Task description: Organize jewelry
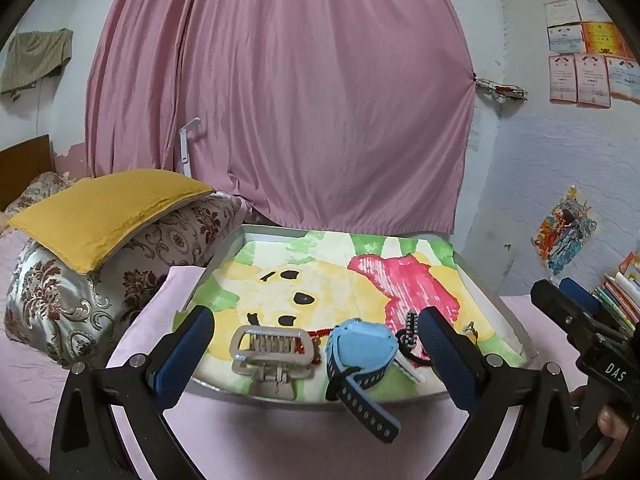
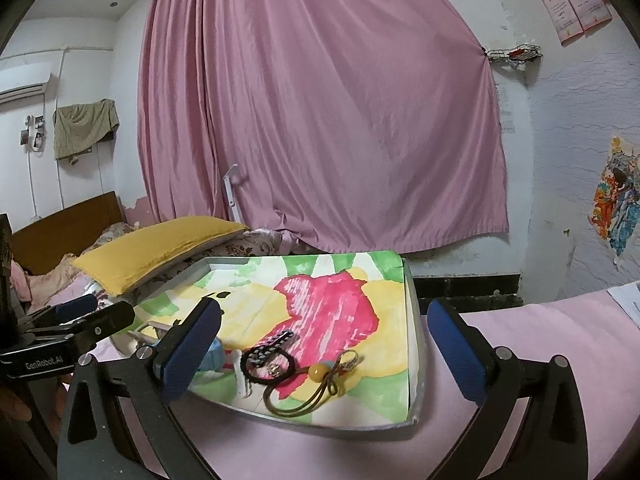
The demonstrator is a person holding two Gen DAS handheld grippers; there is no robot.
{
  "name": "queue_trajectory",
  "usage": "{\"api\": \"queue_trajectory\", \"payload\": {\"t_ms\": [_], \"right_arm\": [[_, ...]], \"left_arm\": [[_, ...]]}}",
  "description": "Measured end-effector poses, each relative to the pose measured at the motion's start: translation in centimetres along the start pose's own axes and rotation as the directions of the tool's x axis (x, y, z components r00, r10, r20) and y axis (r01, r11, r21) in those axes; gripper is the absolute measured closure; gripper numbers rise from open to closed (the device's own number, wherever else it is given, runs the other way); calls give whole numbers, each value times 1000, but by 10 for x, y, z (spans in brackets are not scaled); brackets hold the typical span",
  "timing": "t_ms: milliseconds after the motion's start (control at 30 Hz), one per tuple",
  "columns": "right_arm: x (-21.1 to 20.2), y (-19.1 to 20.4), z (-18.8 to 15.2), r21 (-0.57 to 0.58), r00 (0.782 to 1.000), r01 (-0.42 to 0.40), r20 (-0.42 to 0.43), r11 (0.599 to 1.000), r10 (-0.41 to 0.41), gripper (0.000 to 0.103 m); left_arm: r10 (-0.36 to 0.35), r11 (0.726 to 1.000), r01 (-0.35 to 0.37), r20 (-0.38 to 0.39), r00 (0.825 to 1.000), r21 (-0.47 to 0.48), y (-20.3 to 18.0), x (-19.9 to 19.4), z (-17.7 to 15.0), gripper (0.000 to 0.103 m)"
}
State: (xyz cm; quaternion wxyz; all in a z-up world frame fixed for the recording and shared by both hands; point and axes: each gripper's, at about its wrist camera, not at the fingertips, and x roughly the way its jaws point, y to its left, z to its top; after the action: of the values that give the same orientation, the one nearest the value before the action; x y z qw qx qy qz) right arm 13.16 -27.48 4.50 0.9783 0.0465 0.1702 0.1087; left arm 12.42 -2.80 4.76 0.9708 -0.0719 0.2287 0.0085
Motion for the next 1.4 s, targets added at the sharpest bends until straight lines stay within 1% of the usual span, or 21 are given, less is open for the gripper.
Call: {"api": "queue_trajectory", "payload": {"t_ms": [300, 467, 667, 867, 1167, 1300, 1400], "right_arm": [[-17, 8, -4, -1, 1000, -2, 10, 1000, 2, 2], [-29, 15, -8, -2, 1000, -9, -4, 1000, 9, 2], [-44, 20, -14, -3, 1000, -1, -15, 1000, 1, 2], [-56, 19, -24, 10, 1000, 9, -22, 1000, -9, 2], [-74, 22, -38, 16, 998, 25, -51, 1000, -24, 2], [-80, 22, -45, 28, 998, 37, -50, 999, -35, 2], [-84, 24, -53, 29, 998, 52, -46, 998, -50, 2]], "left_arm": [[-2, 1000, 1, 27, 1000, 27, 0, -18, -7, 1], [-2, 999, 0, 56, 998, 44, 1, -32, -10, 1], [-7, 998, 3, 69, 998, 65, 1, -48, -16, 1], [-8, 998, 4, 65, 998, 59, 6, -60, -27, 1], [11, 999, -15, 67, 998, 50, 17, -78, -48, 1], [28, 997, -33, 80, 996, 67, 20, -85, -59, 1], [32, 998, -37, 85, 996, 58, 22, -88, -64, 1]]}}
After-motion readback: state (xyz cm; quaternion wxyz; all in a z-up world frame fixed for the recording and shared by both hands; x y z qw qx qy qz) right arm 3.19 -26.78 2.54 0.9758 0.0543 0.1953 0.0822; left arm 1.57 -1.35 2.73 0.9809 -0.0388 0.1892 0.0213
